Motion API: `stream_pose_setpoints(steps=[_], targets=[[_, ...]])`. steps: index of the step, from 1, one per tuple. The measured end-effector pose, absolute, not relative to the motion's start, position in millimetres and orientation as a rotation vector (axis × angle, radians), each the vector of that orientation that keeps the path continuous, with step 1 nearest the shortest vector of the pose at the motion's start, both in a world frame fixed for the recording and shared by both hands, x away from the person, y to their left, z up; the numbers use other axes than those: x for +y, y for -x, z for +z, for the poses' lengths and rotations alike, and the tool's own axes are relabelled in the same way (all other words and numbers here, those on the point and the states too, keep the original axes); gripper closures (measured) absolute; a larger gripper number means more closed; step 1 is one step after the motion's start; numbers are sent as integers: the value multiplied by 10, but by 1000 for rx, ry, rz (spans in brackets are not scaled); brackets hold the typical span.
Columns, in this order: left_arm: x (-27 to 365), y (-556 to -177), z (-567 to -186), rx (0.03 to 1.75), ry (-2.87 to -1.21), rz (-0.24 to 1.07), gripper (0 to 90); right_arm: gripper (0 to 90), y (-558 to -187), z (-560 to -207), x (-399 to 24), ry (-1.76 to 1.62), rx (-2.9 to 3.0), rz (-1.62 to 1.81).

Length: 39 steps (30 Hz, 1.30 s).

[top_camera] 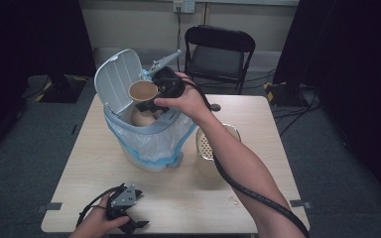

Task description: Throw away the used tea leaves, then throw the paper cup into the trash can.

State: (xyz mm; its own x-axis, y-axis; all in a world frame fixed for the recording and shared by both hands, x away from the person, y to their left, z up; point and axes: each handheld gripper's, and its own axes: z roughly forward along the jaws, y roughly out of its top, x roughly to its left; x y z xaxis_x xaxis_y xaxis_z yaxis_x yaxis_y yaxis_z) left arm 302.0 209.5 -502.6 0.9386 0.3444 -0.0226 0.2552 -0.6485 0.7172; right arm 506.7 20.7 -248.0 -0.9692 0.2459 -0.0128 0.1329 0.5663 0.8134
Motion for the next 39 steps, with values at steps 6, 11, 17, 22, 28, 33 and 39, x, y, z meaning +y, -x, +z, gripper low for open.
stream_pose_setpoints(steps=[6,11,17,22,28,33,39], targets=[[2095,-3020,-5026,422,-2308,147,0,274,-5074,-2515,209,-335,2672,1377],[2094,-3021,-5027,420,-2305,149,0,272,-5085,-2535,210,-346,2666,1383],[2097,-3024,-5019,417,-2317,151,0,272,-5109,-2591,189,-353,2667,1385],[2097,-3024,-5019,416,-2317,153,0,269,-5113,-2633,190,-365,2673,1377],[2097,-3024,-5019,417,-2317,152,0,259,-5119,-2646,189,-359,2667,1362],[2097,-3023,-5019,417,-2316,152,0,159,-5117,-2675,159,-413,2653,1399],[2095,-3022,-5026,418,-2306,152,0,157,-5079,-2670,98,-417,2658,1394]])
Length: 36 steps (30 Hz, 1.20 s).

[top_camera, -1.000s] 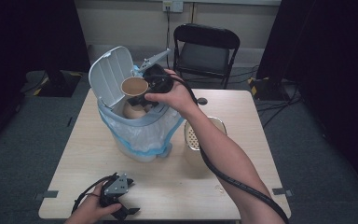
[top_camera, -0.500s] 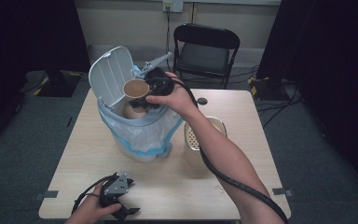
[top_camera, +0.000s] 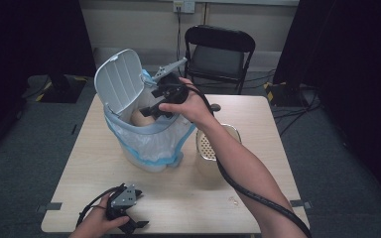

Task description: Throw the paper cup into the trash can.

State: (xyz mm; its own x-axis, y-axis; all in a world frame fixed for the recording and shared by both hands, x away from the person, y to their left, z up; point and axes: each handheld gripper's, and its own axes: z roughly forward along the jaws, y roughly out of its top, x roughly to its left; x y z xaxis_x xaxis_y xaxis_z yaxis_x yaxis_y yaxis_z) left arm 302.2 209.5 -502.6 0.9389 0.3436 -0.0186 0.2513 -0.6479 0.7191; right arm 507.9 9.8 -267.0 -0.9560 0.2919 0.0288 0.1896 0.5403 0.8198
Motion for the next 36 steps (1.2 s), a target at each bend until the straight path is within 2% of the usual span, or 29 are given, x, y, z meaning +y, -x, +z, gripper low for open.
stream_pose_setpoints(steps=[36], targets=[[2094,-3020,-5027,420,-2306,153,0,144,-4632,-2612,-816,-383,2649,1389]])
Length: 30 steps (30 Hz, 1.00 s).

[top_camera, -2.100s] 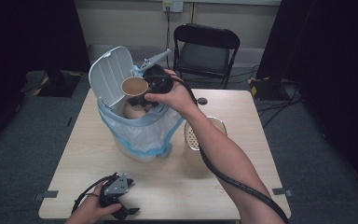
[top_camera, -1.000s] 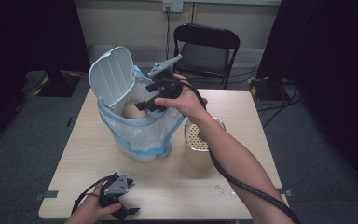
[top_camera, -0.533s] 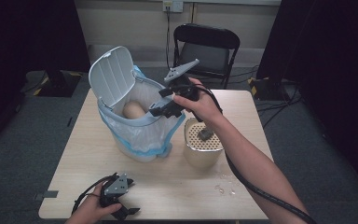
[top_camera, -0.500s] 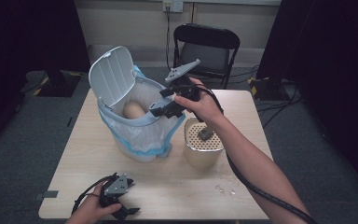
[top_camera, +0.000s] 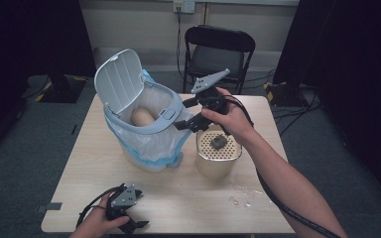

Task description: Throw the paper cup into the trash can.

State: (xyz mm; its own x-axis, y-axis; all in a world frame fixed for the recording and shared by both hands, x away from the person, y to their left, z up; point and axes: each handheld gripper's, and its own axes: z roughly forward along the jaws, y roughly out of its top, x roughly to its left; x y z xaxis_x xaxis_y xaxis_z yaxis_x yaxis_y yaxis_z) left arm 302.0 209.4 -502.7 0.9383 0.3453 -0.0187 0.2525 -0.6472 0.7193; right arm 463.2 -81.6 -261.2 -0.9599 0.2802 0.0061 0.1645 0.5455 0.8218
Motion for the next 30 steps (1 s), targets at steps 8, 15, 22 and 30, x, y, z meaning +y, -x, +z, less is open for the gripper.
stream_pose_setpoints(steps=[8,15,22,30], targets=[[2094,-3021,-5027,419,-2306,153,0,144,-4559,-2666,-960,-385,2656,1375],[2094,-3021,-5027,420,-2306,153,0,145,-4502,-2760,-1069,-392,2670,1370],[2092,-3020,-5032,422,-2301,156,0,145,-4437,-2856,-1182,-396,2679,1373],[2091,-3018,-5033,424,-2300,154,0,144,-4367,-2941,-1302,-406,2683,1383]])
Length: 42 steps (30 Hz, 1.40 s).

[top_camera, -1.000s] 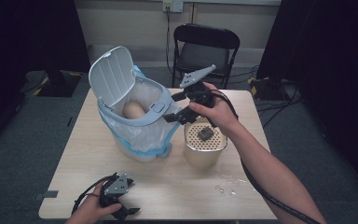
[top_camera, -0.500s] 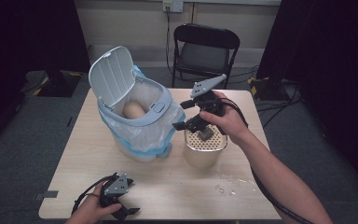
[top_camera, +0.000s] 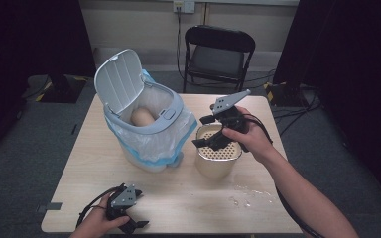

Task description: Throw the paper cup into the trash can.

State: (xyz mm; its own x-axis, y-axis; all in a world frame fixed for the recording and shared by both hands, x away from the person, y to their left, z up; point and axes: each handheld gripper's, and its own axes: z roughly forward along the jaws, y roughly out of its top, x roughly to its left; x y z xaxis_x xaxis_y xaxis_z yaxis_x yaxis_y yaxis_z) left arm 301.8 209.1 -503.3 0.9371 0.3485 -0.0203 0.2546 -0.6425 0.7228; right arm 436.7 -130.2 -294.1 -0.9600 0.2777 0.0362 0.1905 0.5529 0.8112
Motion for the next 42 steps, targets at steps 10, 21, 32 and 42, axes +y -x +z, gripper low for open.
stream_pose_setpoints(steps=[10,21,32,42], targets=[[2092,-3019,-5032,424,-2302,153,0,145,-4276,-3074,-1393,-405,2700,1386],[2091,-3019,-5033,424,-2300,153,0,145,-4147,-3171,-1515,-403,2714,1378],[2092,-3019,-5032,424,-2302,153,0,145,-4043,-3322,-1640,-411,2734,1359],[2092,-3019,-5032,424,-2302,154,0,145,-3998,-3471,-1788,-442,2716,1368]])
